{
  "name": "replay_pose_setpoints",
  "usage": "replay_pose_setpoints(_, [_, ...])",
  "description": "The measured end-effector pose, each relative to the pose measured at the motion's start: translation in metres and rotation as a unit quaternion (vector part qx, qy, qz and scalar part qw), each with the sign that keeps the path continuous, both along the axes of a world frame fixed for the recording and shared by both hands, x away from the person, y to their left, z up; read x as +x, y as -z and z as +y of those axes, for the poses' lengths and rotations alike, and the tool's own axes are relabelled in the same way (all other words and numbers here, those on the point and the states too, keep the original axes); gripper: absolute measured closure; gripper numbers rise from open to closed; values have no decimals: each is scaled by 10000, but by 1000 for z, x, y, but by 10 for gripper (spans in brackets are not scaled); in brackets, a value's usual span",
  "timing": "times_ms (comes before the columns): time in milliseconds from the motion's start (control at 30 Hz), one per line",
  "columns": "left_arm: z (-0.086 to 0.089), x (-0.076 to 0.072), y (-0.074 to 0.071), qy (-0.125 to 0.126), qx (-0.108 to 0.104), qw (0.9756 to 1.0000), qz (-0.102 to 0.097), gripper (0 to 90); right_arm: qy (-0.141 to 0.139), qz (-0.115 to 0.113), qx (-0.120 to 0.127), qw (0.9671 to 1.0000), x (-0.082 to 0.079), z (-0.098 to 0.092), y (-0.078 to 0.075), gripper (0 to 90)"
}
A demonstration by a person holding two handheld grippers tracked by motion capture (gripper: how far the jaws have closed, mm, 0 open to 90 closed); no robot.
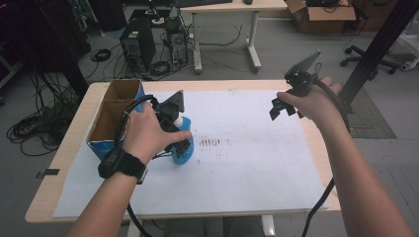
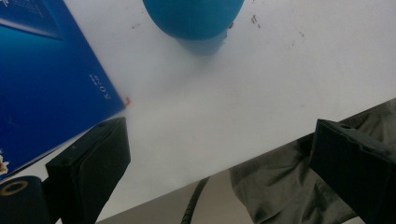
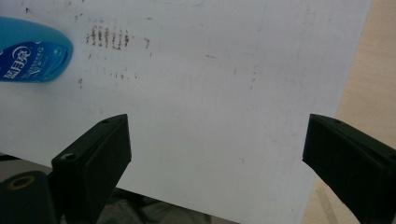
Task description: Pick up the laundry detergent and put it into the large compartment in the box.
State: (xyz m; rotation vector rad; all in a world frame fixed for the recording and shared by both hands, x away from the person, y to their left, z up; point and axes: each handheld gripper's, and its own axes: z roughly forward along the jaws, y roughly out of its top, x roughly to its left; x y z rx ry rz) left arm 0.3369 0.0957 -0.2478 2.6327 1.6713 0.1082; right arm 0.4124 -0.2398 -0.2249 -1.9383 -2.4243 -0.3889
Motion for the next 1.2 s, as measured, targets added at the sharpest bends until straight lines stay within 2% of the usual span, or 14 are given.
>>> replay_pose_setpoints(367, [-2, 5, -1, 7, 43, 10000, 39, 55, -36, -2, -18, 10000, 1, -1, -2, 77])
replay_pose_setpoints(967, [-4, 12, -11, 82, 12, 10000, -32, 49, -96, -62, -37, 9999, 0, -3, -6, 78])
replay_pose_setpoints(1200, [-7, 22, -11, 121, 17, 9999, -15, 47, -109, -97, -73, 9999, 0, -3, -9, 79])
